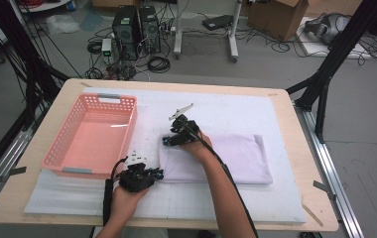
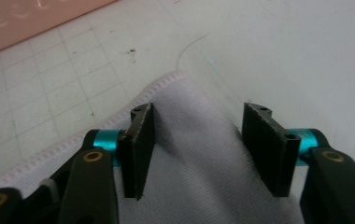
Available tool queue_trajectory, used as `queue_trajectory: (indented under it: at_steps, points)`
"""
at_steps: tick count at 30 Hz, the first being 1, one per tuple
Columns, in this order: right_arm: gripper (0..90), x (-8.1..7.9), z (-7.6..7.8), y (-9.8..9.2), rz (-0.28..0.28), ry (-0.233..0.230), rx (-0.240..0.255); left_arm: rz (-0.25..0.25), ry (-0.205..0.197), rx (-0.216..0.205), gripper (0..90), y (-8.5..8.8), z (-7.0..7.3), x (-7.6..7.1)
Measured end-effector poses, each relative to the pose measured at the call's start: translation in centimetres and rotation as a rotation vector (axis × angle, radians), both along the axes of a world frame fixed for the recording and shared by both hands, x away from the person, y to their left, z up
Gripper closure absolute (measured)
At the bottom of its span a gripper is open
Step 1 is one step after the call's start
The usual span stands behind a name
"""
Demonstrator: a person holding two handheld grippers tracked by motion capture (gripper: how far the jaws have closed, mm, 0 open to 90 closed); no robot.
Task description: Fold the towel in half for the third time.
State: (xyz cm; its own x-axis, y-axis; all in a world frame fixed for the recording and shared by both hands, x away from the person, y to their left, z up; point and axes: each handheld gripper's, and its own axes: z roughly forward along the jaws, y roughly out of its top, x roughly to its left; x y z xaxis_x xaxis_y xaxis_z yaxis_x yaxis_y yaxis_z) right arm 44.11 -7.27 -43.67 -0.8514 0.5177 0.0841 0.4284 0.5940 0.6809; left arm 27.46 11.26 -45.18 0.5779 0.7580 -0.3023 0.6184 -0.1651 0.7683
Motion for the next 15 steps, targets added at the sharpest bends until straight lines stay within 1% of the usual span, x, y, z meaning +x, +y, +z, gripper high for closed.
queue_trajectory:
  at_steps: [3,5,6,7,9,11,13,15]
  points:
    - [55.8,-0.1,0.0,0.2,-0.001,0.012,-0.005,0.001,0.005,-0.003,82.0,0.1,0.0,0.0]
    - [69.7,-0.3,0.2,0.4,-0.006,0.012,-0.014,0.005,-0.001,0.002,82.1,0.1,0.0,0.0]
    - [75.4,-0.4,0.3,0.5,0.001,0.006,-0.022,0.008,-0.003,0.003,82.3,0.1,0.1,0.0]
    - [77.7,-0.5,0.4,0.7,0.014,-0.005,-0.031,0.011,-0.006,0.004,82.4,0.1,0.1,-0.1]
    - [79.4,-0.6,0.5,0.8,0.013,-0.010,-0.044,0.014,-0.011,0.001,82.6,0.2,0.2,-0.1]
    - [80.5,-0.7,0.6,0.9,0.019,-0.021,-0.044,0.016,-0.012,-0.009,82.7,0.4,0.5,-0.2]
    - [80.7,-0.8,0.7,1.1,0.023,-0.022,-0.019,0.016,-0.023,-0.014,82.8,0.7,0.9,-0.3]
    - [80.8,-1.0,1.0,1.3,0.024,-0.027,0.016,0.026,-0.041,-0.030,82.9,1.0,1.4,-0.4]
